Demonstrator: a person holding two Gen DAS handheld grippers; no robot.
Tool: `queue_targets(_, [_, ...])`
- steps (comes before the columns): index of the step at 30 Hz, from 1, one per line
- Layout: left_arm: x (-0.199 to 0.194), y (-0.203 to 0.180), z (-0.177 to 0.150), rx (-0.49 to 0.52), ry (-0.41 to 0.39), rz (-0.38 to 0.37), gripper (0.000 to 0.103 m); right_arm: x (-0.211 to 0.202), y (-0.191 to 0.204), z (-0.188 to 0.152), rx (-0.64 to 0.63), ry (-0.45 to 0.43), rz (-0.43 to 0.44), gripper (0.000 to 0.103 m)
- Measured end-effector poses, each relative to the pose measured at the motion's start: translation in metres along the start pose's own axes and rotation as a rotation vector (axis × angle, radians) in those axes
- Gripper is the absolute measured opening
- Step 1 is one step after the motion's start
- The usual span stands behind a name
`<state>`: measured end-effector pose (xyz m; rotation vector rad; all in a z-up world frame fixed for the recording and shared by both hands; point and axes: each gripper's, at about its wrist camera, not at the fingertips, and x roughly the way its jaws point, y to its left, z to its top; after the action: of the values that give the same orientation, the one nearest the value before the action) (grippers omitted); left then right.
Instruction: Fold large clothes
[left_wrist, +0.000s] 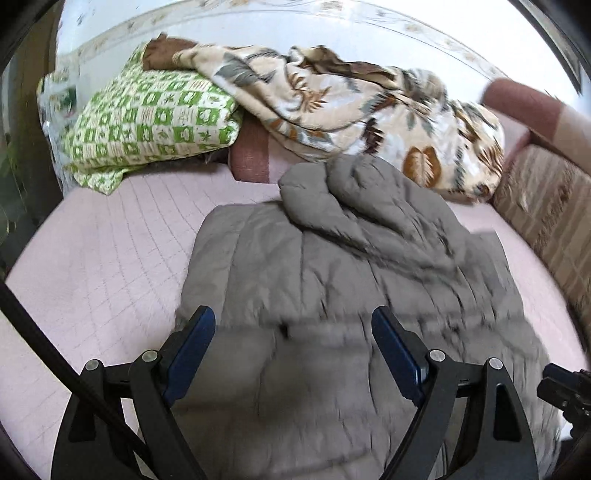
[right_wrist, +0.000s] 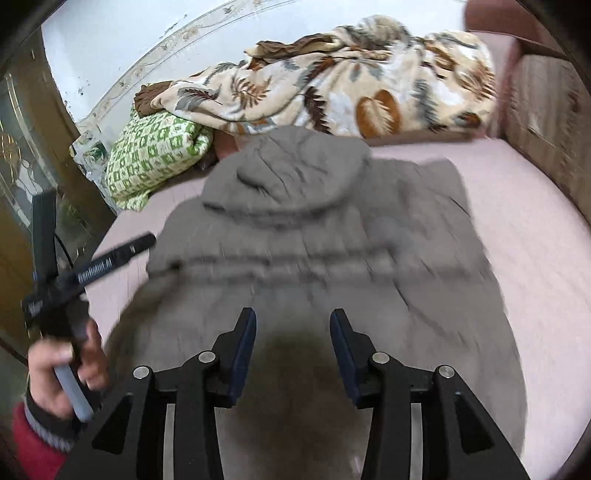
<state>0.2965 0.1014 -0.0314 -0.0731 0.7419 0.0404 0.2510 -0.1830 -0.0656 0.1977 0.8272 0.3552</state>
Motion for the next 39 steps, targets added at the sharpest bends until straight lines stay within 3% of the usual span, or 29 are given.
queue_targets(7, [-0.055,-0.022,-0.083,0.069,0.022,0.018,0.086,-0.031,-0.015,-0.062,0.012,0.039,-0.036,0.046])
queue_targets(13, [-0.066,0.004,-0.158,-0.039,0.16,0.015,0.086,-0.024,-0.006,-0.096,-0.045,0.064,-0.056,0.046])
queue_targets(15, [-0.065,0.006,-0.172,-0.028,0.166,0.047,0.086,-0.018,-0.001,-0.105,-0.074,0.069,-0.053,0.046])
queue_targets(18, [-0.064,-0.002,-0.18,0.029,0.138,0.086,0.088,-0.007,0.001,-0.122,-0.109,0.078,-0.068,0.053])
queue_targets(22, [-0.057,-0.008,-0.185,0.059,0.12,0.119,0.094,0.0,0.004,-0.14,-0.17,0.017,-0.096,0.058])
queue_targets(24, [-0.054,-0.01,-0.184,0.067,0.115,0.13,0.096,0.002,0.005,-0.142,-0.186,0.008,-0.104,0.064])
queue_targets(39, [-0.048,-0.012,-0.181,0.075,0.095,0.151,0.1,0.003,0.004,-0.146,-0.208,-0.023,-0.088,0.074])
